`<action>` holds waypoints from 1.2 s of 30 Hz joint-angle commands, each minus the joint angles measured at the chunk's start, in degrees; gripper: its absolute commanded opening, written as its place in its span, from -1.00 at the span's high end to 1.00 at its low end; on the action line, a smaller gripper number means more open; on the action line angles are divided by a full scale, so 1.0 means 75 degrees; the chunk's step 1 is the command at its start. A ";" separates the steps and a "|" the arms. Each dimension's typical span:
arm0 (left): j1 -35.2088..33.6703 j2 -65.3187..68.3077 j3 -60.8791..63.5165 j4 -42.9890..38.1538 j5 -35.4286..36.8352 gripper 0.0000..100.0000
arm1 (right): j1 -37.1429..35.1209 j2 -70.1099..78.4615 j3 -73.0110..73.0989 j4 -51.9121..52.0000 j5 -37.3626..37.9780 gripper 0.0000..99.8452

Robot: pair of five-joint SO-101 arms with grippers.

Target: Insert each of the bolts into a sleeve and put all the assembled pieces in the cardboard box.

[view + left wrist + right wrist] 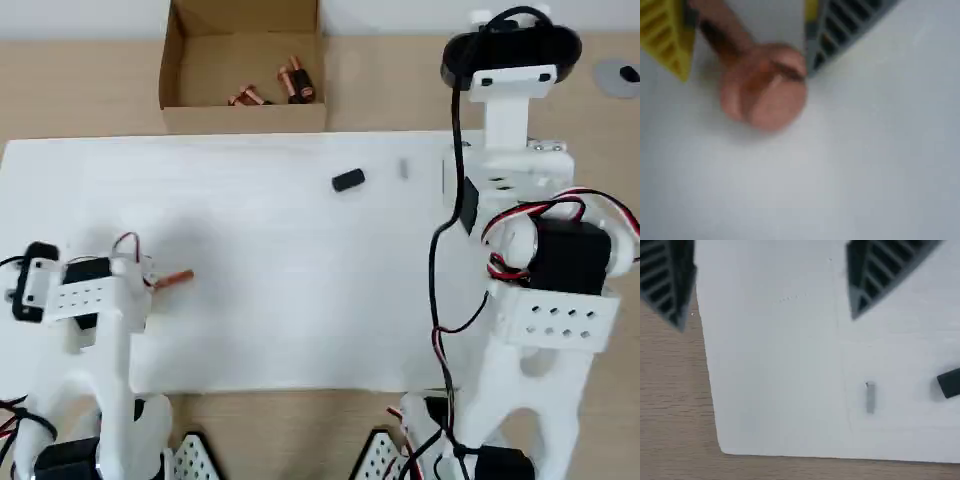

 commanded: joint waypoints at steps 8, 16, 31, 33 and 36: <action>0.0375 -0.0123 0.0059 -0.0047 0.0070 0.67 | -0.0147 -0.0205 -0.0522 -0.0094 0.0047 0.49; -0.0375 -0.0123 0.0105 -0.0598 0.0082 0.96 | -0.0147 -0.0205 -0.0498 -0.0094 0.0047 0.49; -0.0527 -0.0182 -0.1782 -0.0223 -0.1453 0.99 | -0.0111 -0.0182 -0.0475 -0.0082 0.0023 0.49; -0.0504 -0.0182 -0.2450 0.0422 -0.1934 0.99 | -0.0123 -0.0193 -0.0393 0.0035 0.0012 0.49; -0.0457 -0.0170 -0.3399 0.1371 -0.3036 0.99 | -0.0147 -0.0193 -0.0170 0.0082 0.0012 0.49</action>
